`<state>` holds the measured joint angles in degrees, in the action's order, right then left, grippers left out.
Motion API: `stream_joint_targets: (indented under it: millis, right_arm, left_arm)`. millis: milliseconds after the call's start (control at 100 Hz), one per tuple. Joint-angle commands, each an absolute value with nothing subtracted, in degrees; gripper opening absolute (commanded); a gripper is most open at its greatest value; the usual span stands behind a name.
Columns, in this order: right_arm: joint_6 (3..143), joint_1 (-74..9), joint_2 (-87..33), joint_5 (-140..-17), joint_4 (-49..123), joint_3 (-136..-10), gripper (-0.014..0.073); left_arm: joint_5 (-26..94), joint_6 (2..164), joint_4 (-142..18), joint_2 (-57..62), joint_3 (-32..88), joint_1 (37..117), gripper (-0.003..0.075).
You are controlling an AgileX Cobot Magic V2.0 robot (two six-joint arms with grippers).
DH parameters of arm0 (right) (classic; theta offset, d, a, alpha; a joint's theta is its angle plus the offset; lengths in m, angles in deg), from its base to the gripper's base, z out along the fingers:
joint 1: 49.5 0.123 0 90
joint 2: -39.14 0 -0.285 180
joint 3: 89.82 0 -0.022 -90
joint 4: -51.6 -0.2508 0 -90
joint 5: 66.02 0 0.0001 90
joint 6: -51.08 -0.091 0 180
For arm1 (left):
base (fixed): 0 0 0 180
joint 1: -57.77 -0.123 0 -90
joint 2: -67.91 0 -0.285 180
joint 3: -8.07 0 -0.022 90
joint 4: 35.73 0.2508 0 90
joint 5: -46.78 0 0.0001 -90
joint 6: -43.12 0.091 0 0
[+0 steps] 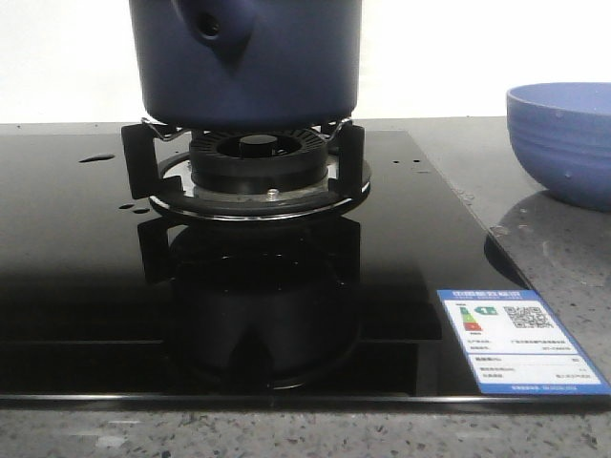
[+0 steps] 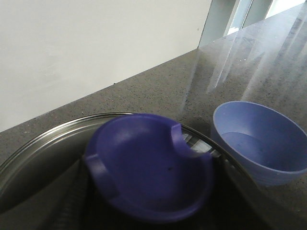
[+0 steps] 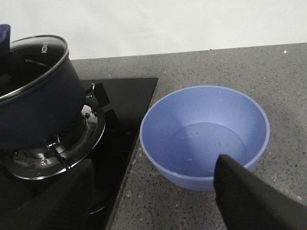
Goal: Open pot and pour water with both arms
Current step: 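Grasp the light blue bowl rim with right gripper and lift it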
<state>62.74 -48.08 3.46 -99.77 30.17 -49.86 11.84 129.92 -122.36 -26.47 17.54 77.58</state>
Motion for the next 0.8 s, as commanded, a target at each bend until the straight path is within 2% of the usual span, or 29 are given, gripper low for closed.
stream_joint_targets:
  millis: [0,190,470,790]
  right_arm:
    - [63.3,-48.1,2.3,-96.9,30.4,-52.1,0.0475]
    - [63.0,-48.3,-4.3,-100.8,31.9,-56.7,0.0475]
    - [56.8,-53.9,-23.9,-113.5,42.9,-71.9,0.0475]
    - [56.8,-60.6,-44.6,-116.3,40.8,-79.4,0.0475]
  left_arm:
    - [11.2,129.9,-125.0,-24.1,15.4,77.6,0.0375]
    - [10.1,129.9,-125.0,-21.1,12.3,74.8,0.0375]
    - [9.8,129.9,-125.0,-17.2,10.5,66.7,0.0375]
    - [9.1,129.9,-125.0,-15.9,10.5,61.3,0.0375]
